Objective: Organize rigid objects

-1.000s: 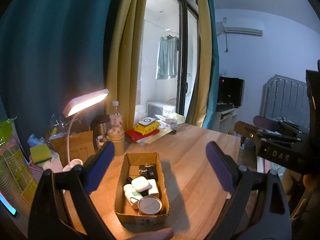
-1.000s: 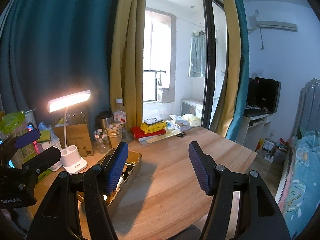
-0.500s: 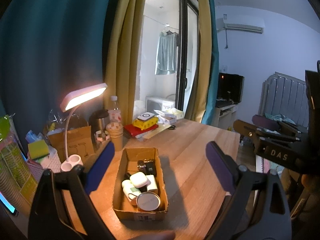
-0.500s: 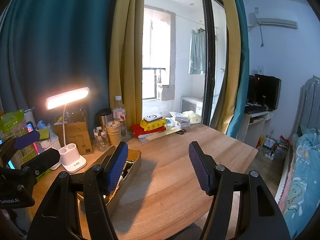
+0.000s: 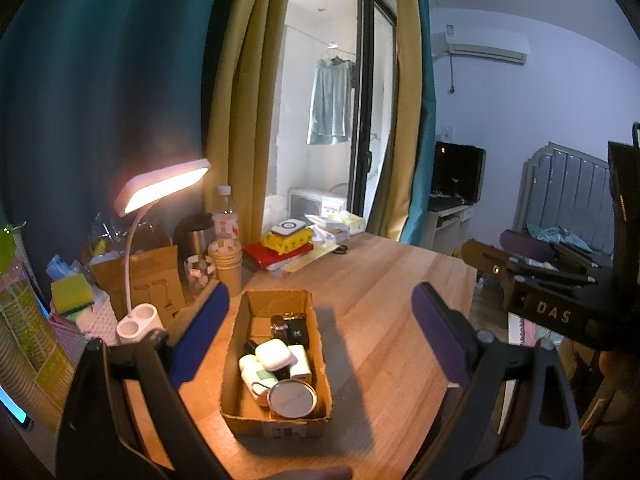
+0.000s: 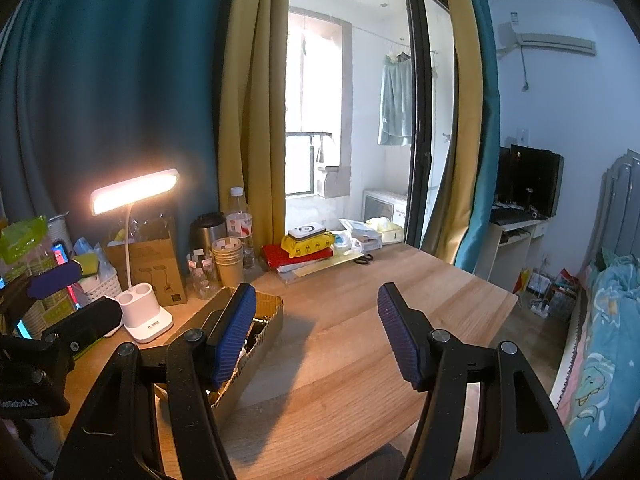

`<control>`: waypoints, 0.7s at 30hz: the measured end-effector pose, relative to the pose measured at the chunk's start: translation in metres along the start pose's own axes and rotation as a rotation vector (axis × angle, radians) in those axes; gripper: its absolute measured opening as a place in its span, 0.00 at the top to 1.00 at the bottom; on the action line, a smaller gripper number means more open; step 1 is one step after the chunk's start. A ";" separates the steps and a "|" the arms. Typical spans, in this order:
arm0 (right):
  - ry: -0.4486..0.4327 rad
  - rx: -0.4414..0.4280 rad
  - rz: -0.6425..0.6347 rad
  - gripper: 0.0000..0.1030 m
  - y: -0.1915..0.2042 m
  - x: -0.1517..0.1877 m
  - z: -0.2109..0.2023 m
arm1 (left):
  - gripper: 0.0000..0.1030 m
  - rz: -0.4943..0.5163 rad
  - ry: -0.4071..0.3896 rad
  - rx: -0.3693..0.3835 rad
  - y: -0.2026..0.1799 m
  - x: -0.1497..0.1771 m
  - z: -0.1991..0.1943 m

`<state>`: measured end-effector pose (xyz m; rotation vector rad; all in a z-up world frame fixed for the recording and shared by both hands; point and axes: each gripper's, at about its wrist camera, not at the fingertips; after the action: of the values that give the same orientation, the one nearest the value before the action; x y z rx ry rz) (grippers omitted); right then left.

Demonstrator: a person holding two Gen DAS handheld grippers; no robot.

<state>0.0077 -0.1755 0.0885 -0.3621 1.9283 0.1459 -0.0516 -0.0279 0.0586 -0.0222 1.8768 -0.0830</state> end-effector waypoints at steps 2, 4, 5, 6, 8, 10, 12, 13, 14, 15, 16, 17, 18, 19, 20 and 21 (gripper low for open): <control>0.000 -0.001 0.001 0.35 0.000 0.001 -0.001 | 0.09 0.000 0.000 0.003 -0.001 0.000 0.000; 0.001 -0.001 0.001 0.35 0.000 0.000 0.000 | 0.09 0.001 0.001 0.003 -0.001 0.001 0.000; 0.001 0.000 0.000 0.35 0.000 0.000 0.000 | 0.09 0.001 0.001 0.004 -0.001 0.001 0.000; 0.003 0.000 0.000 0.35 0.000 0.000 0.000 | 0.09 0.001 0.002 0.005 -0.001 0.001 0.000; 0.004 0.000 0.002 0.35 -0.001 0.002 -0.001 | 0.09 0.002 0.002 0.004 -0.002 0.001 0.000; 0.006 0.000 0.001 0.35 -0.001 0.003 0.000 | 0.09 0.003 0.003 0.006 -0.002 0.001 0.000; 0.005 -0.001 0.002 0.35 -0.001 0.003 0.000 | 0.09 0.004 0.003 0.005 -0.003 0.001 0.000; 0.006 -0.001 0.002 0.35 -0.001 0.002 0.000 | 0.09 0.004 0.003 0.006 -0.003 0.001 0.000; 0.007 0.000 0.002 0.35 -0.001 0.003 0.000 | 0.09 0.004 0.003 0.006 -0.003 0.001 0.000; 0.007 -0.001 0.002 0.35 -0.001 0.002 0.000 | 0.09 0.006 0.005 0.007 -0.003 0.001 0.000; 0.007 0.000 0.002 0.35 -0.001 0.002 0.000 | 0.09 0.004 0.006 0.008 -0.003 0.001 0.000; 0.010 0.000 0.002 0.35 -0.001 0.003 0.000 | 0.09 0.003 0.006 0.008 -0.003 0.000 0.000; 0.012 0.000 0.001 0.35 -0.002 0.004 -0.001 | 0.09 0.003 0.005 0.008 -0.003 0.000 0.000; 0.012 0.000 0.000 0.35 -0.001 0.005 -0.002 | 0.09 0.004 0.003 0.006 -0.003 -0.001 -0.001; 0.013 -0.001 0.000 0.35 -0.001 0.006 -0.001 | 0.09 0.003 0.002 0.006 -0.003 -0.001 0.000; 0.013 -0.001 0.000 0.35 -0.001 0.007 -0.002 | 0.09 0.003 0.000 0.007 -0.003 -0.001 0.000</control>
<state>0.0037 -0.1778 0.0832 -0.3650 1.9409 0.1449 -0.0518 -0.0307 0.0595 -0.0146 1.8768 -0.0867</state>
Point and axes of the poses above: each gripper's, at about its wrist camera, not at the fingertips, and z roughly the way its jaws point, y to its left, x to its underside
